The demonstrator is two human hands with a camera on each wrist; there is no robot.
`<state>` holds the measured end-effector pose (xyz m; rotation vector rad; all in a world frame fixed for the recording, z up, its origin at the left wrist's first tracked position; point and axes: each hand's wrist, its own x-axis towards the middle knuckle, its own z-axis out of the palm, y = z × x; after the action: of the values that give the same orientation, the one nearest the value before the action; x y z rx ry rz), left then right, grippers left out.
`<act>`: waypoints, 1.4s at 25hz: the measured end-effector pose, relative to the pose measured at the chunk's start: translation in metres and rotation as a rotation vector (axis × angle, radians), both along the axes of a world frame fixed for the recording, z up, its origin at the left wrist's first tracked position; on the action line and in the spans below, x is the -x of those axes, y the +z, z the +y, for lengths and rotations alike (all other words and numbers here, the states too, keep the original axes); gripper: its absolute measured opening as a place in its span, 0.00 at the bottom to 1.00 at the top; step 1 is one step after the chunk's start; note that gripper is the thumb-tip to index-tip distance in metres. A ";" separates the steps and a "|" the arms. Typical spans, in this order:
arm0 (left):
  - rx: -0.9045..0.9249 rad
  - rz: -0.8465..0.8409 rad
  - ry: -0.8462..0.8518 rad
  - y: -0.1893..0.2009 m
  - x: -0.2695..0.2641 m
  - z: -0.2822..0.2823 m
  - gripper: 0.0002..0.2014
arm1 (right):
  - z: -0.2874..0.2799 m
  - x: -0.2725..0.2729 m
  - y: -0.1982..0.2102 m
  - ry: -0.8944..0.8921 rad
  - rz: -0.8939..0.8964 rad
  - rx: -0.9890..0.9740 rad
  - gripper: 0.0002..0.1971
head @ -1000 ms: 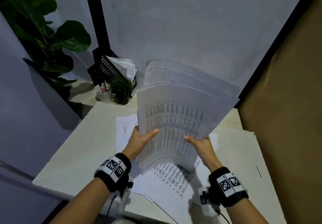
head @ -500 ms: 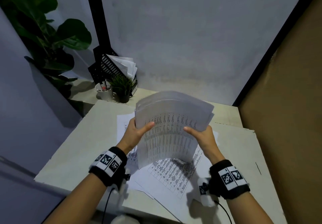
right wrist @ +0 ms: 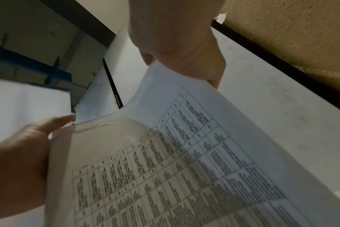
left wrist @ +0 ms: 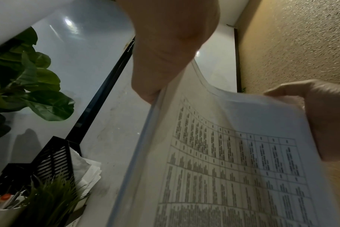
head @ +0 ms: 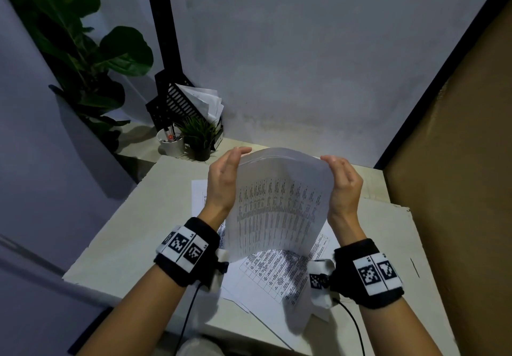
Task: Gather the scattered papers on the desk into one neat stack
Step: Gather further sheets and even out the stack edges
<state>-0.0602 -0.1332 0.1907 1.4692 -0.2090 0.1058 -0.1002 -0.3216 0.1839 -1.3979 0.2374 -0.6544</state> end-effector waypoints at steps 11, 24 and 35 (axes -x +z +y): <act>-0.071 -0.022 0.019 -0.008 -0.007 0.000 0.08 | -0.009 -0.003 -0.007 0.110 0.076 0.098 0.17; -0.032 -0.024 -0.209 -0.006 -0.005 0.024 0.13 | -0.025 0.001 -0.018 0.288 0.043 0.092 0.12; -0.044 0.115 -0.201 -0.034 -0.001 0.025 0.36 | -0.022 0.007 -0.039 0.384 0.128 0.076 0.21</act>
<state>-0.0591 -0.1077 0.1571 1.4852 -0.2651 -0.1460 -0.1075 -0.3437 0.1448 -1.5084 0.0413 -0.2589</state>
